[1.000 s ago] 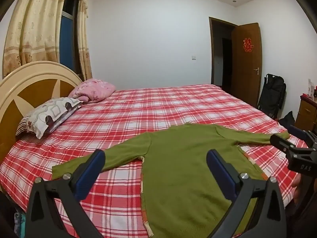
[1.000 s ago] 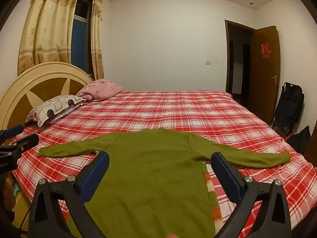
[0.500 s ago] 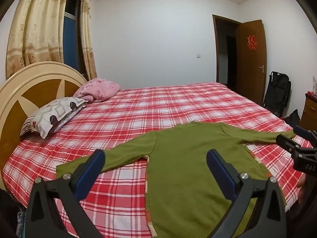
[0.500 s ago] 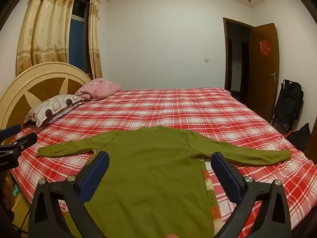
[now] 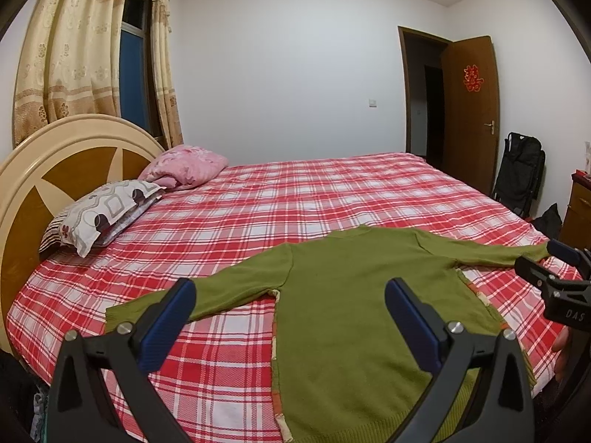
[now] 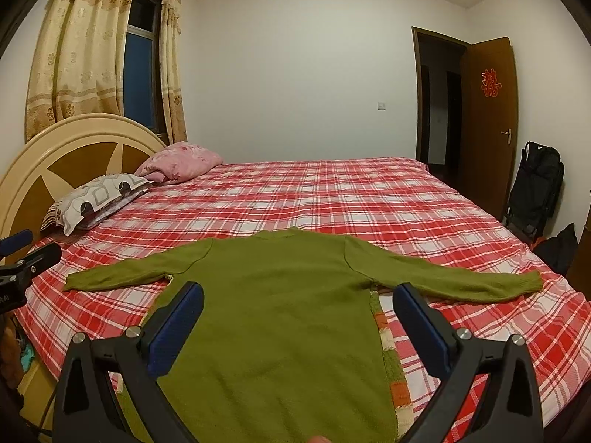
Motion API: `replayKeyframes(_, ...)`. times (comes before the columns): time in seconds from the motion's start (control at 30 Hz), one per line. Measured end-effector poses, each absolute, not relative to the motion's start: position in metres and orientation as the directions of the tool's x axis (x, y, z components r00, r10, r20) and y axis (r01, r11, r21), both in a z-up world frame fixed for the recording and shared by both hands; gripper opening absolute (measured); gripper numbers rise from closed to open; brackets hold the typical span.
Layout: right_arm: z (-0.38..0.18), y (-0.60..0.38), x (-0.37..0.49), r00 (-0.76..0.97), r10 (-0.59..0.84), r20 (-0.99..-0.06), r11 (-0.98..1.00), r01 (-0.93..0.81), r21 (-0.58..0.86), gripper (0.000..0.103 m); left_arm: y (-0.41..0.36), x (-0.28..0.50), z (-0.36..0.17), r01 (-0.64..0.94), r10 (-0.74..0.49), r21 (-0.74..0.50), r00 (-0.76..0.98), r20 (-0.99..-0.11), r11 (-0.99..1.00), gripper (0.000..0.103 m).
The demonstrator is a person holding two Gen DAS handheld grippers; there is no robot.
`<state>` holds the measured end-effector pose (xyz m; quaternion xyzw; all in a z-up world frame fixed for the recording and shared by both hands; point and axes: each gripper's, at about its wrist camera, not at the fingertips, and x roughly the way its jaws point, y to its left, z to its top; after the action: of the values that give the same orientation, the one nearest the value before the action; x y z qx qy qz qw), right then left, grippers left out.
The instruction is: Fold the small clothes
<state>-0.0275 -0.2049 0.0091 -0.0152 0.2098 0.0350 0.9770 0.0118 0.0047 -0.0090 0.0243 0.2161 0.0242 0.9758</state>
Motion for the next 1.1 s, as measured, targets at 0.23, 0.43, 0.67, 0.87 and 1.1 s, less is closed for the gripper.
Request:
replayKeyframes(0.23,0.0071,-0.2084,-0.026,0.908,0.06,-0.415,0.997,-0.071,-0.01,0.102,0.0036,0.0143,-0.0099,-0.039,0.061,0.059,0.904,-0.424,0.997,0.103)
replayKeyframes(0.43,0.0062,-0.2089,-0.0266,0.908,0.06,-0.414,0.998,-0.07,-0.009,0.102,0.0047,0.0149,-0.0114,-0.04,0.061,0.058,0.904,-0.423,0.998,0.103)
replayKeyframes(0.67,0.006,-0.2079,-0.0266,0.907,0.063,-0.416,0.997,-0.074,-0.009,0.102,0.0061,0.0146,-0.0122,-0.043,0.063,0.056,0.903,-0.425,0.998,0.103)
replayKeyframes(0.87,0.0054,-0.2084,-0.0263,0.907,0.062,-0.416,0.997,-0.073,-0.009,0.102,0.0082,0.0149,-0.0131,-0.043,0.062,0.053,0.902,-0.427,0.998,0.103)
replayKeyframes(1.1,0.0047,-0.209,-0.026,0.906,0.062,-0.419,0.997,-0.072,-0.009,0.102,0.0104,0.0164,-0.0156,-0.049,0.067,0.052,0.899,-0.433,0.997,0.103)
